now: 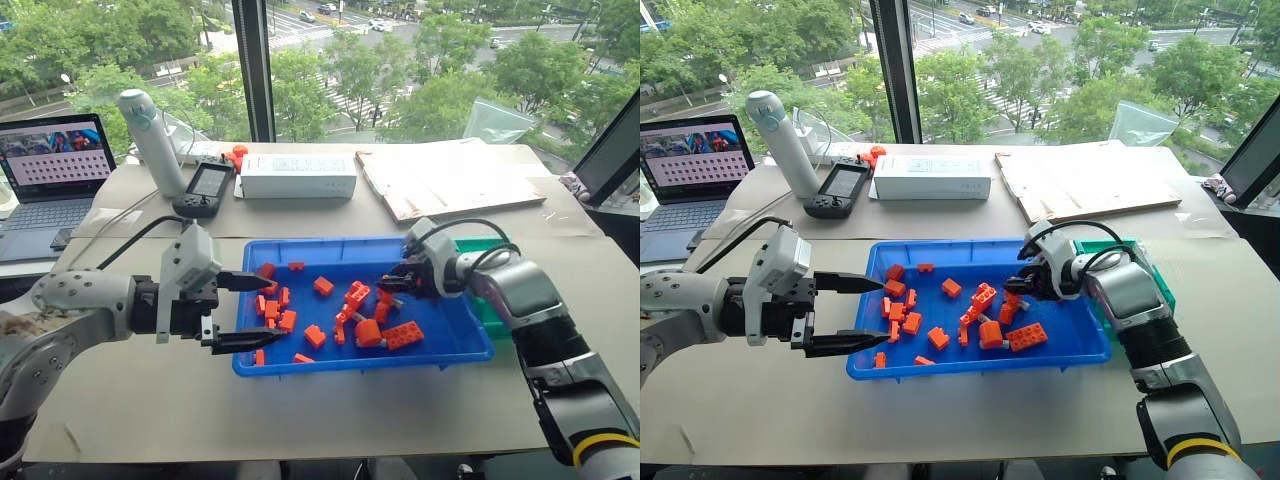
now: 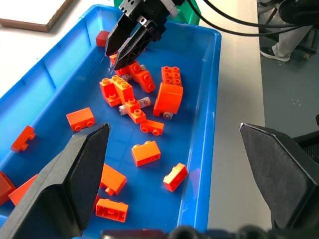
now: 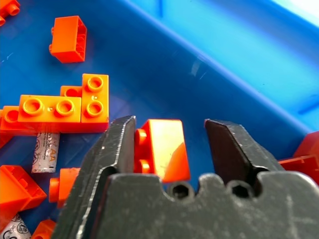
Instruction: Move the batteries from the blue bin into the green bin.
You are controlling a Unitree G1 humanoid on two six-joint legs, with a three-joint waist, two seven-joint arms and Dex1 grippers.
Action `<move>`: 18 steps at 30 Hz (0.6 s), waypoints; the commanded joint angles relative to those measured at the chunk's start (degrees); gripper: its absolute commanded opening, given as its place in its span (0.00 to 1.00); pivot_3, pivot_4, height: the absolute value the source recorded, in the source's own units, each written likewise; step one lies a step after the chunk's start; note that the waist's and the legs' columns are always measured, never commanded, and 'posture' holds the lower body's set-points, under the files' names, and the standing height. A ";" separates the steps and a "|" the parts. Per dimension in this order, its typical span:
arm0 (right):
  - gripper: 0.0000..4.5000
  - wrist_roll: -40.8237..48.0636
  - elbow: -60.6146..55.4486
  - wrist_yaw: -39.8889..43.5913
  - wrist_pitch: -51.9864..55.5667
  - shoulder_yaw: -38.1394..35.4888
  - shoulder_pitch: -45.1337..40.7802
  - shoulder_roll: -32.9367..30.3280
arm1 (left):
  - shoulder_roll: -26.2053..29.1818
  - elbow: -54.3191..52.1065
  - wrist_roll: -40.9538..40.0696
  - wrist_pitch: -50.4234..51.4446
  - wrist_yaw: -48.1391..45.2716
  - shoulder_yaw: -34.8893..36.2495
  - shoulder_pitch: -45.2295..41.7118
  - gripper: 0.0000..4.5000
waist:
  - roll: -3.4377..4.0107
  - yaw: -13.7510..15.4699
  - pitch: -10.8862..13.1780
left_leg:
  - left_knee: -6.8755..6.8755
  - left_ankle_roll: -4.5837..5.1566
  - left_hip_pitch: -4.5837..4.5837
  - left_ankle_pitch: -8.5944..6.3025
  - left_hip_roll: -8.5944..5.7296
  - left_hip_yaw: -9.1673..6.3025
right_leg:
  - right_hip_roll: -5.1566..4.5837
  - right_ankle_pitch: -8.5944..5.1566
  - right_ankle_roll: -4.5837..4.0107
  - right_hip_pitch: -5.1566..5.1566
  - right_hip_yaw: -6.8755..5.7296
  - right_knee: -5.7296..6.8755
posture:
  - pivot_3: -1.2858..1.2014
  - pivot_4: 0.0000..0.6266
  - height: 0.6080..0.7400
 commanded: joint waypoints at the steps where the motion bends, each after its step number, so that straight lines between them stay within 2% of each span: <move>1: 0.30 -0.33 -0.67 1.06 0.23 -1.04 -1.84 -1.00 | 0.51 -1.73 -0.97 -0.13 0.62 1.26 -0.21 1.00 | 0.00 0.01 0.00 | 0.00 0.00 0.00 0.00 0.00 0.00 | 0.00 0.00 0.00 0.00 0.00 0.00 | 0.52 0.24 1.00; 10: 0.30 1.01 2.51 4.45 0.60 -5.92 -6.10 -5.87 | -0.19 -1.33 -0.66 -0.51 1.07 -0.22 -0.96 1.00 | 0.00 0.03 0.00 | -0.01 0.00 -0.01 0.00 0.00 0.01 | 0.00 0.00 0.00 -0.02 0.00 -0.02 | 0.52 0.24 1.00; 18: 0.30 -5.92 10.98 2.82 -8.13 -3.33 -7.89 -7.53 | -0.81 -1.06 -0.44 -0.70 1.04 -1.58 -1.95 1.00 | 0.00 -0.18 0.00 | -0.02 0.00 0.00 0.00 0.01 0.01 | 0.01 -0.03 -0.05 -0.02 0.01 -0.02 | 0.52 0.24 1.00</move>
